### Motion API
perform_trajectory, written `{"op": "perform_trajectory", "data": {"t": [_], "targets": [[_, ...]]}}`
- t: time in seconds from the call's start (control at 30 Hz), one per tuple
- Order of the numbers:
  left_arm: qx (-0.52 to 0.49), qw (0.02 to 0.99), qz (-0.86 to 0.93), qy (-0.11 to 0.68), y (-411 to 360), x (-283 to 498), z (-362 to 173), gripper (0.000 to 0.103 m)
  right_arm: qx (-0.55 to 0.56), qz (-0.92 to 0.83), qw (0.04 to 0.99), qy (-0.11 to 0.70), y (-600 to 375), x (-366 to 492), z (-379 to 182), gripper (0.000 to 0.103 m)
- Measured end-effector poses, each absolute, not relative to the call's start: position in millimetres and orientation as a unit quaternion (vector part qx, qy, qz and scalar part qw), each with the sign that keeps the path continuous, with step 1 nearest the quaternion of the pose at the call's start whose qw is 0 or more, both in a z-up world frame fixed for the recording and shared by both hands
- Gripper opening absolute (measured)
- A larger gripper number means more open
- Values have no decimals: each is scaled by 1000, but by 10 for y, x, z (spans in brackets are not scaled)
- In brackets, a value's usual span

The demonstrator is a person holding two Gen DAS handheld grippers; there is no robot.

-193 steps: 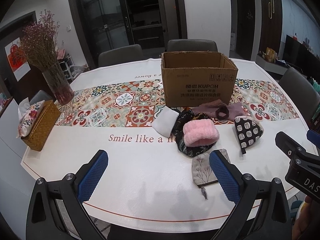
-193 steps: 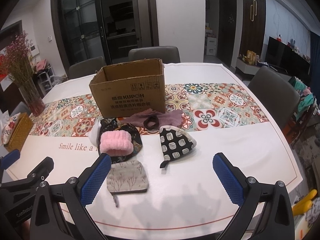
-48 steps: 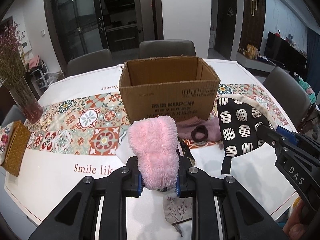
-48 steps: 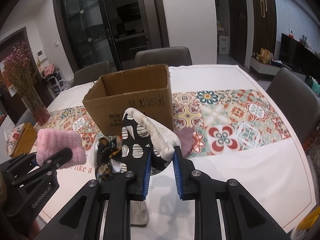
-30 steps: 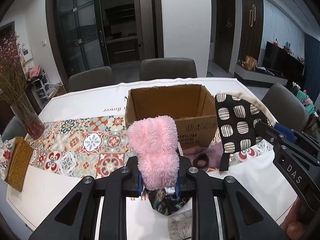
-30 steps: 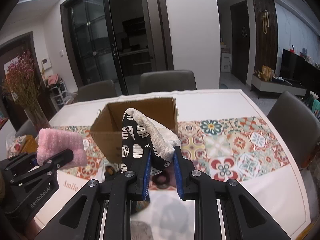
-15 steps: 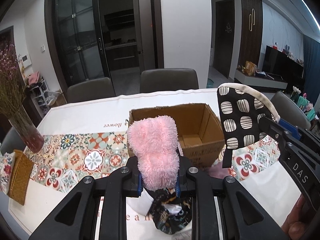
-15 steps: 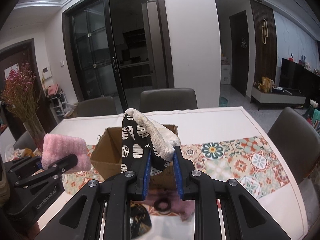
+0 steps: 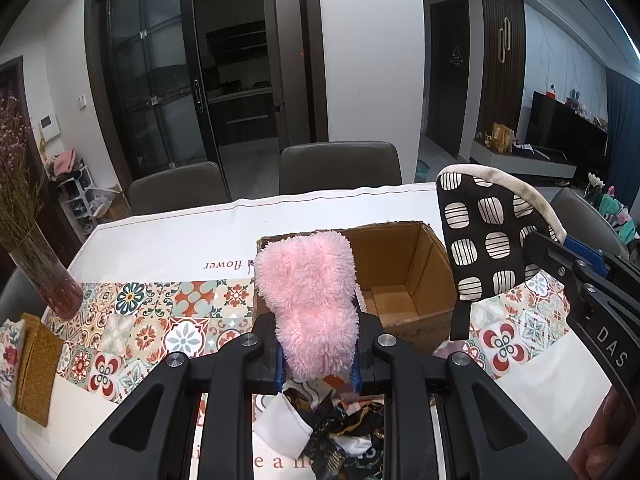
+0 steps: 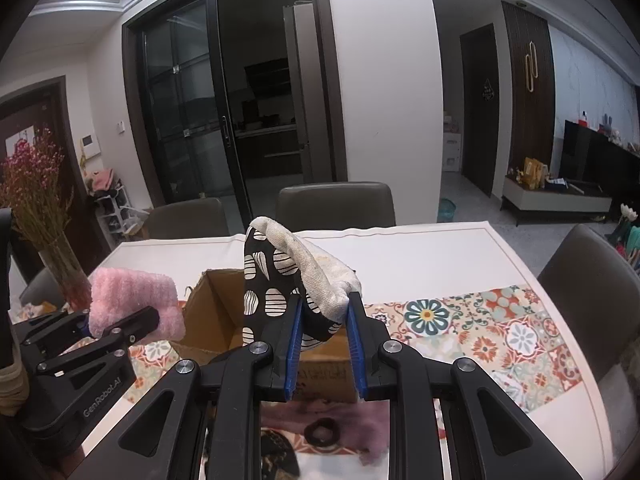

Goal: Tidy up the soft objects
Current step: 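Lift the pink pouch and dotted mitt and carry both over the box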

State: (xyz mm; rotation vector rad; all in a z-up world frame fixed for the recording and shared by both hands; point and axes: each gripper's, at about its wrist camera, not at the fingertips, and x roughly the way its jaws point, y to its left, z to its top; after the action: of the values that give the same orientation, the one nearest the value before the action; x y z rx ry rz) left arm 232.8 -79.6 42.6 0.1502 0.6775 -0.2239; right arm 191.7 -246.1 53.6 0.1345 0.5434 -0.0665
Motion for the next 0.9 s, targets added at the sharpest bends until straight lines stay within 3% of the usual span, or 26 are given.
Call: {"op": "perform_trajectory", "data": {"t": [0.9], "targets": [[62,921,-121,366,-855,3049,196,24,40,-43,949,309,-2357,2573,274,23]]}}
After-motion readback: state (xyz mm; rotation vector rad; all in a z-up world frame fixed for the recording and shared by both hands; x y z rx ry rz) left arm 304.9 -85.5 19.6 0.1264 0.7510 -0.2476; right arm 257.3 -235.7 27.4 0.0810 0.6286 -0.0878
